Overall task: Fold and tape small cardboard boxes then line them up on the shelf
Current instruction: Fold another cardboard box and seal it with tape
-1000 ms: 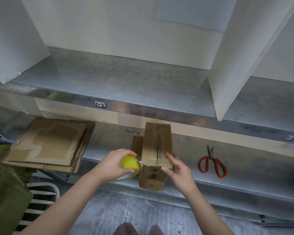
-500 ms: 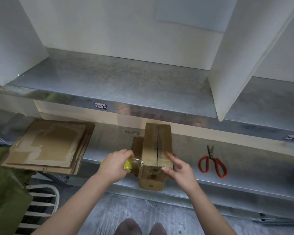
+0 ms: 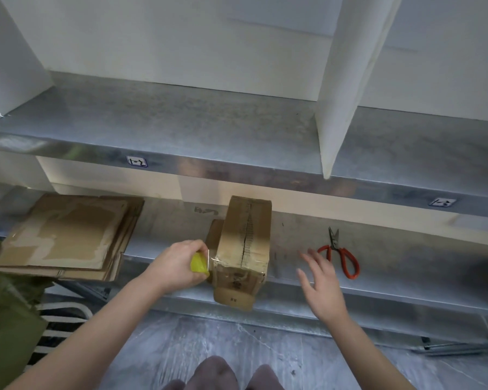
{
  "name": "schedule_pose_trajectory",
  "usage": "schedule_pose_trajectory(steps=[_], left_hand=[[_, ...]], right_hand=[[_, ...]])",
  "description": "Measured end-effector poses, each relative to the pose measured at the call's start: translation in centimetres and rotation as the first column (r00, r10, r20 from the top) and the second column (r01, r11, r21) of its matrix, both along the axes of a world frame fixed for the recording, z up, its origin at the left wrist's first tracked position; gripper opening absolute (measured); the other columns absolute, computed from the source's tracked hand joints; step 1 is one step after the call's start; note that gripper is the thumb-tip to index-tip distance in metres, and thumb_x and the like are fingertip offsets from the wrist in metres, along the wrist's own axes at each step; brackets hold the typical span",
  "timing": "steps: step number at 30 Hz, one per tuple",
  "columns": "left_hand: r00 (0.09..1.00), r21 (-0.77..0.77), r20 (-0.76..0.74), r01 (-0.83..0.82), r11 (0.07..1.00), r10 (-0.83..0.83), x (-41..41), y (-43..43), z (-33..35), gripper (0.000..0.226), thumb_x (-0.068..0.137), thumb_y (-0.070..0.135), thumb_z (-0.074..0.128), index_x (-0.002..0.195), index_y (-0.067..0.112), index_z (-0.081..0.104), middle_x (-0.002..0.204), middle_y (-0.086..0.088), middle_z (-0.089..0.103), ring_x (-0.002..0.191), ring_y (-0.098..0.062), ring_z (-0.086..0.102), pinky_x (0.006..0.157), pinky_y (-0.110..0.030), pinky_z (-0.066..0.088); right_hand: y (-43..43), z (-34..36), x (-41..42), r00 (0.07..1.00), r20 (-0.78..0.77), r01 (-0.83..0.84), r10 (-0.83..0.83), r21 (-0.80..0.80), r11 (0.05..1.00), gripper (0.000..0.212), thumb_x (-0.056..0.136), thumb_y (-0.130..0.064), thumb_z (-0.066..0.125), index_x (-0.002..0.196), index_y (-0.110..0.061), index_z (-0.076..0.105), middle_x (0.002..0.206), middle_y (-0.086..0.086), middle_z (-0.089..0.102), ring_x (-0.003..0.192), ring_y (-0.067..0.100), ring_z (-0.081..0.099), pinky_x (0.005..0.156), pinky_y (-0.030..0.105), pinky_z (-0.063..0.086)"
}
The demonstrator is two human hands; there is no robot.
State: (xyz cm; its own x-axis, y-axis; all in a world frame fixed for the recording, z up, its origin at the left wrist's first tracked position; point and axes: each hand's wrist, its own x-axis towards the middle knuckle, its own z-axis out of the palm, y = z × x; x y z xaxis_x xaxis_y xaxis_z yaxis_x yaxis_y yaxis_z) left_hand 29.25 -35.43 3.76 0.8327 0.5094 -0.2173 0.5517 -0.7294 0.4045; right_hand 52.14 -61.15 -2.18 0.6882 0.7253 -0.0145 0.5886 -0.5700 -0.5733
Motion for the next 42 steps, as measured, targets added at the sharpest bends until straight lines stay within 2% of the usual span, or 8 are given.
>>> schedule_pose_trajectory(steps=[3,9,18,22,25,28,30,42], left_hand=[[1.000,0.013,-0.018,-0.017,1.000,0.017,-0.2,-0.1,-0.1,0.044,0.069,0.044,0.079,0.103,0.036,0.052,0.110,0.014,0.060,0.104,-0.011,0.056,0.085,-0.026,0.044],[0.999,0.018,-0.027,-0.040,0.999,0.041,-0.2,-1.2,-0.7,0.048,0.071,0.046,0.079,0.110,0.034,0.054,0.117,0.013,0.061,0.108,-0.010,0.056,0.082,-0.023,0.039],[0.999,-0.003,0.002,-0.054,0.999,0.054,-0.1,-1.0,-0.8,0.043,0.071,0.044,0.080,0.104,0.038,0.052,0.115,0.014,0.060,0.108,-0.010,0.055,0.088,-0.027,0.043],[0.999,-0.018,0.009,-0.054,0.998,0.054,-0.2,-0.4,-0.6,0.044,0.071,0.044,0.080,0.105,0.037,0.054,0.114,0.015,0.059,0.107,-0.009,0.055,0.090,-0.028,0.044],[0.999,-0.044,0.007,-0.042,0.998,0.042,-0.5,0.0,-0.6,0.043,0.071,0.043,0.080,0.103,0.037,0.051,0.111,0.016,0.058,0.106,-0.009,0.054,0.090,-0.030,0.045],[1.000,-0.056,0.007,-0.020,0.998,0.021,-0.9,0.1,-0.4,0.043,0.072,0.044,0.079,0.099,0.041,0.047,0.109,0.017,0.056,0.105,-0.007,0.053,0.090,-0.028,0.043],[1.000,-0.063,-0.006,-0.013,0.998,0.013,-1.2,0.2,-0.1,0.043,0.072,0.044,0.079,0.098,0.040,0.046,0.110,0.016,0.056,0.105,-0.008,0.052,0.090,-0.029,0.043],[0.997,-0.094,-0.018,-0.073,0.993,0.071,-1.2,-0.9,0.5,0.046,0.071,0.044,0.080,0.099,0.038,0.044,0.109,0.012,0.054,0.106,-0.013,0.051,0.086,-0.031,0.043]], right_hand=[[-1.8,-2.2,3.3,0.980,0.199,0.037,0.018,-0.272,0.962,0.055,0.100,-0.048,0.036,0.151,-0.030,0.029,0.159,0.003,0.025,0.148,0.024,0.018,0.118,0.046,0.021],[-1.7,-5.2,8.4,0.994,0.110,0.048,0.008,-0.495,0.868,0.060,0.101,-0.053,0.026,0.155,-0.029,0.013,0.164,0.004,0.006,0.150,0.028,0.008,0.121,0.043,0.012],[0.6,-5.4,5.8,0.988,0.101,0.144,-0.116,-0.328,0.934,0.037,0.100,-0.028,0.047,0.130,-0.009,0.057,0.150,0.007,0.043,0.141,0.031,0.028,0.106,0.042,0.038],[1.0,-6.0,3.4,0.985,0.075,0.168,-0.157,-0.183,0.969,0.046,0.089,-0.017,0.062,0.134,-0.007,0.053,0.136,0.013,0.054,0.129,0.035,0.044,0.101,0.045,0.045],[1.0,-6.3,2.9,0.944,0.057,0.330,-0.326,-0.101,0.939,0.052,0.083,-0.015,0.072,0.126,0.005,0.053,0.122,0.027,0.056,0.113,0.045,0.051,0.096,0.049,0.043],[1.4,-5.4,3.7,0.880,0.125,0.471,-0.458,-0.348,0.811,0.055,0.091,-0.042,0.060,0.125,-0.001,0.049,0.124,0.021,0.056,0.117,0.036,0.049,0.094,0.044,0.036],[1.9,-4.8,4.5,0.897,0.175,0.437,-0.405,-0.479,0.761,0.053,0.094,-0.049,0.050,0.126,-0.007,0.048,0.127,0.015,0.055,0.119,0.031,0.049,0.094,0.041,0.035],[2.9,-2.8,5.0,0.965,0.136,0.259,-0.224,-0.621,0.740,0.049,0.097,-0.053,0.037,0.118,-0.012,0.055,0.115,0.007,0.063,0.104,0.024,0.062,0.078,0.029,0.041]])
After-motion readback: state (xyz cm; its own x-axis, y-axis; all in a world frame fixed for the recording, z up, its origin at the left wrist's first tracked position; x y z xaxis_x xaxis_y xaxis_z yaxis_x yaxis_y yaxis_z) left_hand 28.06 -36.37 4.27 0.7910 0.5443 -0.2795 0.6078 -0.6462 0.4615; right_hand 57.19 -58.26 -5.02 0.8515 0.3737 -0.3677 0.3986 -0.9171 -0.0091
